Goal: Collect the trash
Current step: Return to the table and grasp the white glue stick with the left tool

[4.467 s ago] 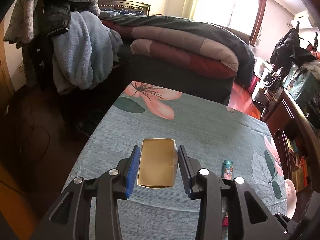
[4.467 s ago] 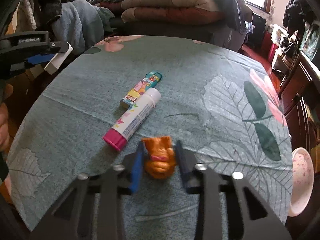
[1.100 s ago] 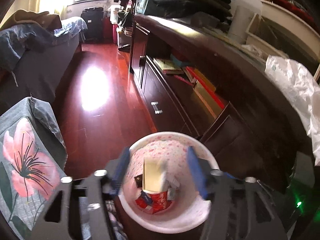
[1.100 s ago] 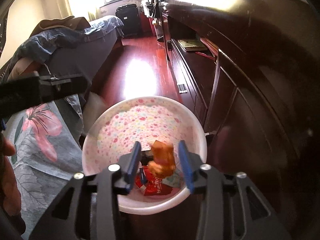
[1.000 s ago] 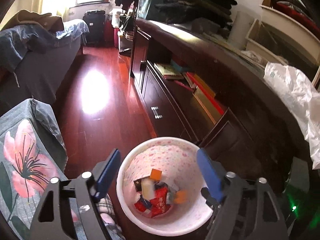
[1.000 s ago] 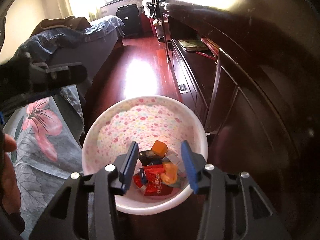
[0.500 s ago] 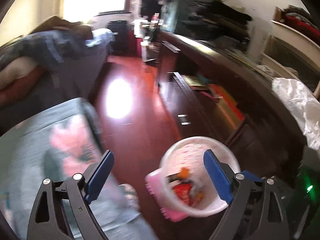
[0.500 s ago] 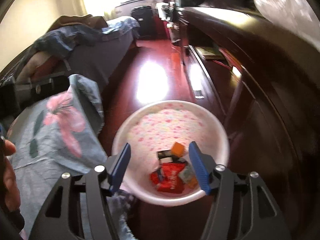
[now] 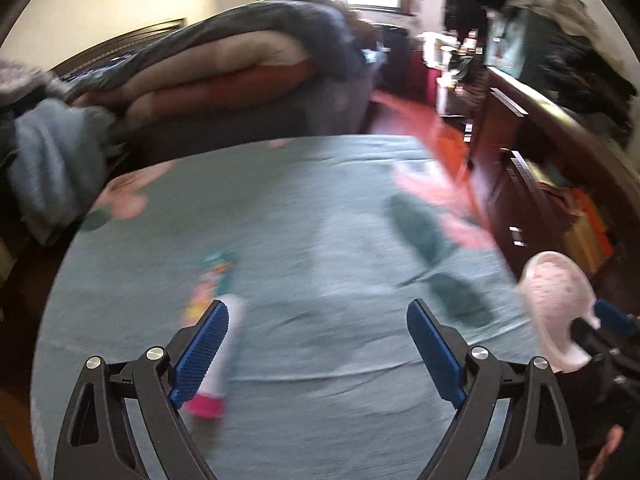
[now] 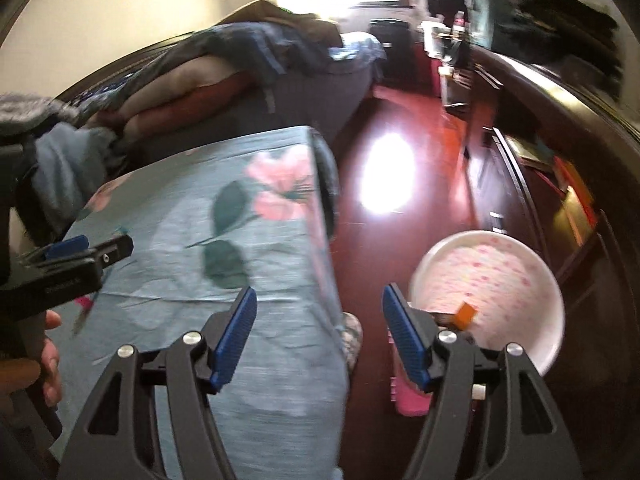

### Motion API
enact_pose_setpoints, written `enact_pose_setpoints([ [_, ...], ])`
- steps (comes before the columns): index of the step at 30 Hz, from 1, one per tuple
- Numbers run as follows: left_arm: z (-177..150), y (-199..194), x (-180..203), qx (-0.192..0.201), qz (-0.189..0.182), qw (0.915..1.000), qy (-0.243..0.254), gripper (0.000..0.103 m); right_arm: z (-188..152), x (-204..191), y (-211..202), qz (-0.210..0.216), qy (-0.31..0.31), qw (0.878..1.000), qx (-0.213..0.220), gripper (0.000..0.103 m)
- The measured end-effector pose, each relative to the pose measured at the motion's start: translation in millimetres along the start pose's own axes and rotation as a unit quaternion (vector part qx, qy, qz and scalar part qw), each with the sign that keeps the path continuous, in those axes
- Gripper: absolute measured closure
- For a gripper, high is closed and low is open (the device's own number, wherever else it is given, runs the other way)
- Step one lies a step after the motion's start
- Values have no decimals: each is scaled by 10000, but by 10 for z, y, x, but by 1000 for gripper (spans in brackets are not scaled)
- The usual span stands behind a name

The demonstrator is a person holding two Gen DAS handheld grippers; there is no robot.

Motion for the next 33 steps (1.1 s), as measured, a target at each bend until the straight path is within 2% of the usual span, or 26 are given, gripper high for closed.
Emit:
enact_pose_setpoints([
  [5,-139,154,-439,-260,164,9992,-265,22,53,-372,6,158,-257,9995,6,35],
  [7,-162,241,-507,-353,69,9988,-321,29,60,-450,19,191,-314,9993,-3,35],
  [9,-193,328,-554,-499,-38,9979,-408,45,75,-555,34,209,-385,9990,-20,35],
  [14,-184,339,-586,-427,-165,9982,-393,52,110,-759,76,232,-528,9983,-65,35],
  [16,-183,338,-601,-401,-188,9984,-356,58,122,-844,98,234,-572,9981,-84,35],
  [20,-199,325,-650,-390,-294,9981,-384,80,135,-973,125,263,-638,9976,-113,35],
  [24,-222,291,-767,-394,-539,9963,-538,80,143,-1142,162,342,-713,9968,-152,35],
  [28,-236,179,-1001,-291,-497,9957,-725,80,167,-1405,234,500,-799,9953,-202,35],
  [33,-261,5,-1476,-121,-269,9937,-1083,80,205,-1804,429,856,-830,9923,-330,34],
])
Point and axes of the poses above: each gripper's, at about its wrist camera, not at the fingertips, and y roughly the way its jaws point, x to its right, z to its top, the point moved 4 cm from there along y, roughly the way its jaws point, and after that the axes turned 4 degrees about -y, right-handed, at the moved point
